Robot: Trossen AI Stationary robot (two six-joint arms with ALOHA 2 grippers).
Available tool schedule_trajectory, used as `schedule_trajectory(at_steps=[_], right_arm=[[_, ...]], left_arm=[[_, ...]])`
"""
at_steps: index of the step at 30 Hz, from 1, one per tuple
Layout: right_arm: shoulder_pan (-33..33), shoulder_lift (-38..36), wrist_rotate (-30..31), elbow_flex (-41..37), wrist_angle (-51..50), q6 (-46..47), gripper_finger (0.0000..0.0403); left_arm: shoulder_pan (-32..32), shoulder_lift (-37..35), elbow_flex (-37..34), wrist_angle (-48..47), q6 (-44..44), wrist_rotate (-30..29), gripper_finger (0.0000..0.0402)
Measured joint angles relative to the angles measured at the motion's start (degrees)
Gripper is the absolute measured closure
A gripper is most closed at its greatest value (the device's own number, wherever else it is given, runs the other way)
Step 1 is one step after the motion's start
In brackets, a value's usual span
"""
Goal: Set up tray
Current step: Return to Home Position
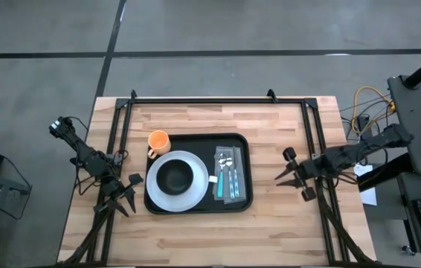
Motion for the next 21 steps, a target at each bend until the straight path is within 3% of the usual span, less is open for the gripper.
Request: schedule_trajectory(at_steps=[7, 21], right_arm=[[-2.4, -9.5, 0.0, -0.4, -8.5, -2.7, 0.0335], [-2.9, -23.5, -0.9, -1.6, -13.3, -8.6, 0.0316]], left_arm=[[0.0, 0.0, 0.0, 0.0, 0.0, 0.0, 0.0301], [0.0, 0.0, 0.0, 0.0, 0.0, 0.0, 0.0301]])
